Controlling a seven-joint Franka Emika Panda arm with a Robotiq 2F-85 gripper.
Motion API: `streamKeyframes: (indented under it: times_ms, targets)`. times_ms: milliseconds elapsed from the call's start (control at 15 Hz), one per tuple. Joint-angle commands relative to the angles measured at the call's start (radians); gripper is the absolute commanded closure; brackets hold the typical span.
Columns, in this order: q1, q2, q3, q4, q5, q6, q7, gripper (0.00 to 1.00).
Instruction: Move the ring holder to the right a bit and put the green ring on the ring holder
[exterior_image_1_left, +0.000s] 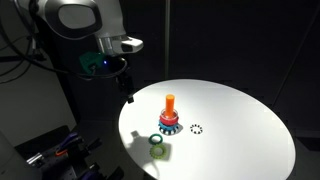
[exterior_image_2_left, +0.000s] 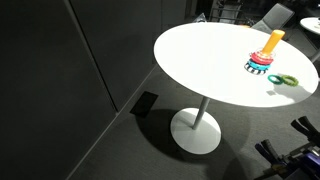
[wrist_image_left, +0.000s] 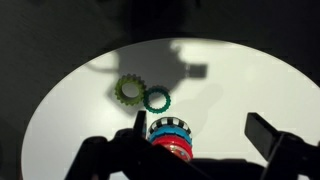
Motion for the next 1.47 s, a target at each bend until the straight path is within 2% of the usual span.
streamKeyframes:
  times_ms: [0,333,667,733,800,1400]
  targets:
    - [-0.003,0.144,-0.024,0.077,0.036,0.043,-0.027,0.0]
    - [0.006,0.287,-0.031,0.126,0.075,0.109,-0.047,0.0]
    - [0.0,0.384,-0.03,0.17,0.06,0.156,-0.101,0.0]
    - [-0.001,0.395,-0.03,0.179,0.057,0.153,-0.103,0.0]
    - [0.002,0.363,-0.023,0.14,0.055,0.155,-0.07,0.0]
    - [0.002,0.375,-0.023,0.142,0.055,0.155,-0.072,0.0]
